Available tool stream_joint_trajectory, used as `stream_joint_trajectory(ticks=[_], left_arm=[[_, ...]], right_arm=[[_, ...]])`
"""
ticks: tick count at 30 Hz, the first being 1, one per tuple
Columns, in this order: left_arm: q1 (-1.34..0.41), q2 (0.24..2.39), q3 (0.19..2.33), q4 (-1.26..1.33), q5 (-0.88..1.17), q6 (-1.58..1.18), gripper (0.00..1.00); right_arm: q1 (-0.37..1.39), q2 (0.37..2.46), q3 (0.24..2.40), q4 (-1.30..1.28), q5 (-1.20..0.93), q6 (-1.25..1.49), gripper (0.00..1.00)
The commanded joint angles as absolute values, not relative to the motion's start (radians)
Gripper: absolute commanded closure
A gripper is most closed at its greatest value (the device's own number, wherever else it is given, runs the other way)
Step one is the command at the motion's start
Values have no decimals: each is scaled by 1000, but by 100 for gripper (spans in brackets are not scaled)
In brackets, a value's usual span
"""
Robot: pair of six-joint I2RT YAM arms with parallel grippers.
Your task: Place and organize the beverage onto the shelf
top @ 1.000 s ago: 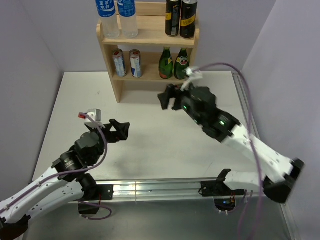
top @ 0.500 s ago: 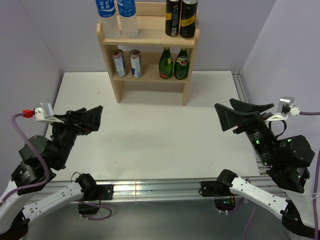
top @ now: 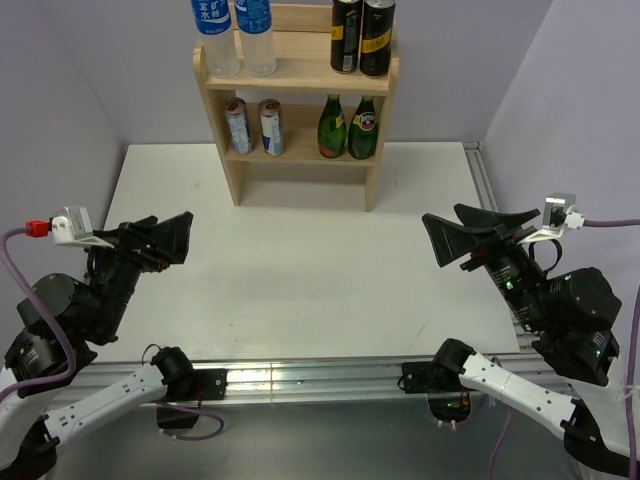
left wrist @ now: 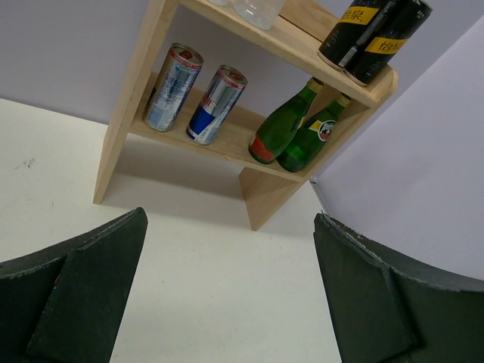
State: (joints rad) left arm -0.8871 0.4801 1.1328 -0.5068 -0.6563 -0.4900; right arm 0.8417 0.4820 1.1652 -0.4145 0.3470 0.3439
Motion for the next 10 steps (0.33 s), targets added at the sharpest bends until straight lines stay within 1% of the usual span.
stream_joint_trajectory(ticks=[1,10], left_arm=[[-890,466,1163,-526,-673,-463,1],[-891,457,1149,-531,-681,-453,1]], right_arm=[[847,483,1187,-420,330,341,0],[847,534,1210,-452,330,347,0]])
